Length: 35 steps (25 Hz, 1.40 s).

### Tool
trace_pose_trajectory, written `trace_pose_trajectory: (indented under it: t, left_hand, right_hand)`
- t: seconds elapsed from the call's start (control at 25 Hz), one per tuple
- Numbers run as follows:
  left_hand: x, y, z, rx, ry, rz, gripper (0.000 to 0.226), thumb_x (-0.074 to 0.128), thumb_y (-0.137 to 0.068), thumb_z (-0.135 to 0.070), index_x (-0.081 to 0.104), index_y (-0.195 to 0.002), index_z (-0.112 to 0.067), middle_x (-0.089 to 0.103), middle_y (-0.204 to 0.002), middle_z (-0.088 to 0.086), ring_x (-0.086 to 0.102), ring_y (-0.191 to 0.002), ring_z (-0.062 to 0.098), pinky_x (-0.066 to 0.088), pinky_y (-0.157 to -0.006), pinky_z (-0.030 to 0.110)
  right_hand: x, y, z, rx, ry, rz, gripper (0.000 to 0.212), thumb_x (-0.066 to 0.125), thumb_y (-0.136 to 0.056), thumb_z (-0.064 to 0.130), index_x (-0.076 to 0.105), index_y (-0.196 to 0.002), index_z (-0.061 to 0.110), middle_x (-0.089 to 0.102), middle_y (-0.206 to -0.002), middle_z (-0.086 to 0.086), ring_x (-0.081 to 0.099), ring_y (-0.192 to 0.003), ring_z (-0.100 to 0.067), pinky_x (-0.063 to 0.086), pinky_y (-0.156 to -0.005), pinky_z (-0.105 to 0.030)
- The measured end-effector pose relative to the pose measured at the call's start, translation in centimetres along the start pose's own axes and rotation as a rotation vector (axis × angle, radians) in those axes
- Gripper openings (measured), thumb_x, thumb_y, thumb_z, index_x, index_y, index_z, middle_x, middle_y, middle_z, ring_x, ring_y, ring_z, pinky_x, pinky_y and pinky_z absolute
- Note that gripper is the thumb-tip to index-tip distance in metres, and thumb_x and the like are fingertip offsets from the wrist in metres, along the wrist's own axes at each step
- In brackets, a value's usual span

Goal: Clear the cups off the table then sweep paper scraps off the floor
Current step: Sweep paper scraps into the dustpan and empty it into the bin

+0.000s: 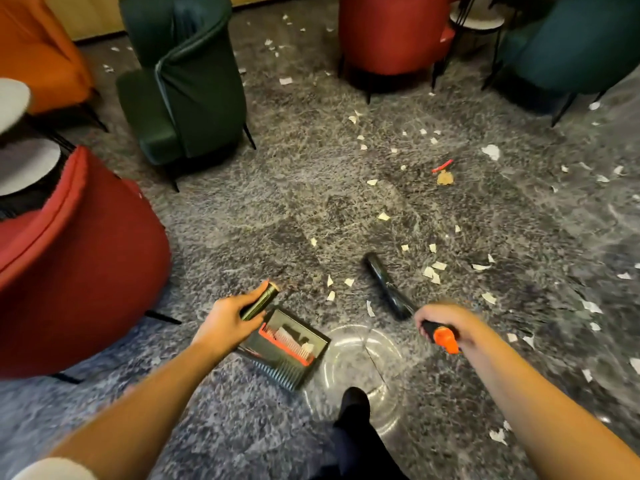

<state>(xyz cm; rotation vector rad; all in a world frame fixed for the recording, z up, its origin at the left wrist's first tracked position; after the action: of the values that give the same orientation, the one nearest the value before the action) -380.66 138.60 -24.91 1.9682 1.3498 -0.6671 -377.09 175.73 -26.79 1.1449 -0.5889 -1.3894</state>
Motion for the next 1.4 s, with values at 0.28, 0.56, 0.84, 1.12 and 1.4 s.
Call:
trace_pose_trajectory:
  t: [0.28, 0.56, 0.84, 1.12, 1.4]
  left_hand:
    - [-0.7, -6.1, -1.6, 0.063, -0.065, 0.041, 0.057, 0.067, -0.085, -0.008, 0.049, -0.136, -0.024, 0.056, -0.067, -0.018, 0.051, -0.054, -0.018, 0.035, -0.050, 0.004]
    - [-2.8, -11.1, -0.1, 0.003, -0.038, 0.038, 0.054, 0.064, -0.088, -0.016, 0.046, -0.138, -0.029, 0.058, -0.068, -0.005, 0.046, -0.049, 0.004, 0.036, -0.048, 0.016]
    - [-6.0, -14.9, 1.2, 0.075, -0.053, 0.125, 0.058, 0.066, -0.086, -0.011, 0.046, -0.139, -0.025, 0.069, -0.092, -0.001, 0.059, -0.062, 0.004, 0.046, -0.055, 0.016]
    - [-6.7, -17.1, 2.2, 0.134, -0.089, 0.183, 0.057, 0.065, -0.087, -0.016, 0.045, -0.139, -0.029, 0.071, -0.099, 0.004, 0.066, -0.074, 0.017, 0.052, -0.067, 0.034]
    - [-7.3, -18.6, 3.6, 0.114, -0.083, 0.176, 0.058, 0.067, -0.086, -0.015, 0.046, -0.138, -0.028, 0.071, -0.097, 0.003, 0.066, -0.077, 0.016, 0.052, -0.071, 0.032]
  right_hand:
    - [3.9, -2.2, 4.9, 0.011, -0.093, 0.109, 0.018, 0.046, -0.082, -0.012, 0.044, -0.068, 0.000, 0.049, -0.039, -0.010, 0.046, -0.024, -0.014, 0.034, -0.029, -0.014]
    - [5.3, -2.0, 8.7, 0.044, -0.235, 0.111, 0.018, 0.043, -0.084, -0.010, 0.043, -0.071, 0.002, 0.048, -0.040, -0.010, 0.046, -0.025, -0.013, 0.036, -0.030, -0.015]
    - [3.8, 0.1, 10.6, 0.116, -0.300, 0.149, 0.029, 0.032, -0.092, -0.006, 0.038, -0.067, 0.006, 0.045, -0.036, -0.004, 0.042, -0.025, -0.008, 0.033, -0.028, -0.013]
    - [5.2, -0.3, 13.0, 0.035, -0.087, -0.075, 0.016, 0.051, -0.080, -0.007, 0.051, -0.065, -0.001, 0.051, -0.047, -0.011, 0.049, -0.035, -0.016, 0.039, -0.037, -0.021]
    - [10.3, -1.6, 12.4, -0.041, 0.058, -0.124, 0.006, 0.060, -0.071, -0.004, 0.056, -0.073, 0.000, 0.055, -0.060, -0.012, 0.052, -0.045, -0.018, 0.039, -0.043, -0.018]
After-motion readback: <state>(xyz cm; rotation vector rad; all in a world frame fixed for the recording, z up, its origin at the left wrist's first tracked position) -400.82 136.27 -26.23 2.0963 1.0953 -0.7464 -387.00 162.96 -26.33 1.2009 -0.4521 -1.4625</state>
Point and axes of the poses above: each hand's wrist, its own y-axis away from the middle knuckle, its own x-axis out of the palm, z = x × y, the point moved 1 cm from there along -y, towards the middle knuckle
